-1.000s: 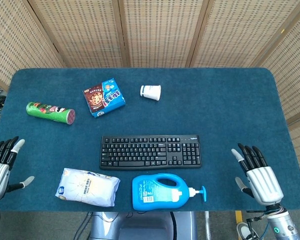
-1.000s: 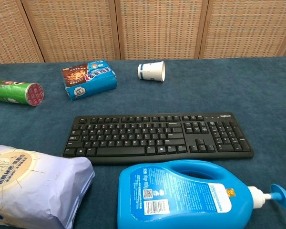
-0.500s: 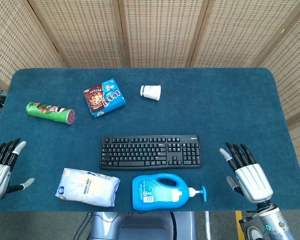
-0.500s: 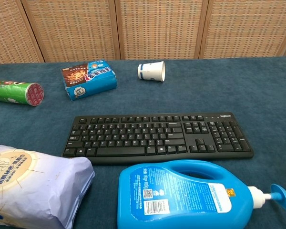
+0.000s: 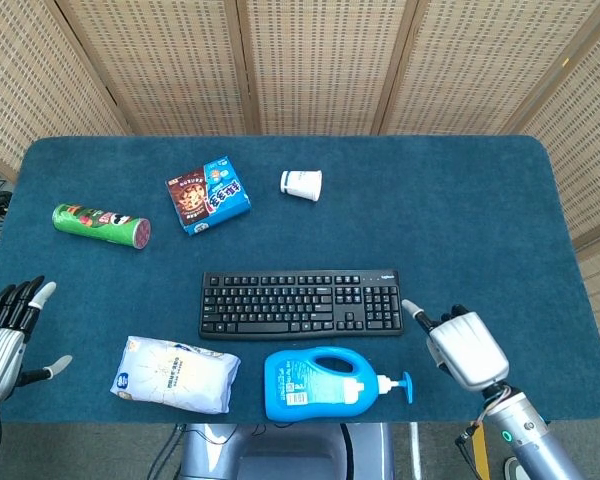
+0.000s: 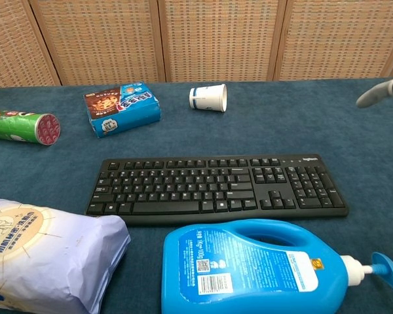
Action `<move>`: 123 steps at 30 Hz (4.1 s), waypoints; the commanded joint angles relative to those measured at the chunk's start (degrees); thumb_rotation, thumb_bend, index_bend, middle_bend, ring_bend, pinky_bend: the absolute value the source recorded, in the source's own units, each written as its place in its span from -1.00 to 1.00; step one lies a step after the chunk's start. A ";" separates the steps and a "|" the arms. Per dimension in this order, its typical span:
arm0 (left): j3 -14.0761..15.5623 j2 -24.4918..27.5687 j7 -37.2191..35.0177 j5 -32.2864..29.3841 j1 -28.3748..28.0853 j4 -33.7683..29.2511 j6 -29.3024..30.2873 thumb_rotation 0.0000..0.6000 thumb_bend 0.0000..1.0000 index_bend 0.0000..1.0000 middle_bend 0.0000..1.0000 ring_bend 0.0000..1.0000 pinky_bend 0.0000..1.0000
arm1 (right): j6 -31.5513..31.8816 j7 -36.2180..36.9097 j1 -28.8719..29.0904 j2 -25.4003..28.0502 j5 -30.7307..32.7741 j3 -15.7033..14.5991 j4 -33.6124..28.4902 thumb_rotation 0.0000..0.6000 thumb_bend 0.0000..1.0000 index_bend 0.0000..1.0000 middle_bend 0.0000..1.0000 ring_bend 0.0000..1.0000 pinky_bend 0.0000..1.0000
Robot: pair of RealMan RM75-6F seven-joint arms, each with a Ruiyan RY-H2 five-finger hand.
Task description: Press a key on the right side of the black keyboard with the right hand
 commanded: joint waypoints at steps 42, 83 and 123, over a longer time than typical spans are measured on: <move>0.05 -0.25 -0.65 -0.74 -0.61 0.86 -1.54 1.00 -1.00 -1.00 -1.00 -1.00 -1.00 | -5.01 -31.66 31.76 -15.13 57.95 -2.33 -0.28 1.00 0.86 -0.64 0.47 0.38 -0.03; 0.37 -0.20 -0.49 -0.17 -0.74 0.65 -1.40 1.00 -1.00 -1.00 -1.00 -1.00 -1.00 | -3.37 -25.29 35.54 -16.95 59.54 -7.68 3.27 1.00 0.86 -0.64 0.47 0.38 -0.03; 0.23 -0.32 -0.41 -0.87 -1.17 0.81 -2.32 1.00 -1.00 -1.00 -1.00 -1.00 -1.00 | -4.38 -22.53 37.35 -19.38 60.36 -9.47 6.49 1.00 0.86 -0.64 0.47 0.38 -0.03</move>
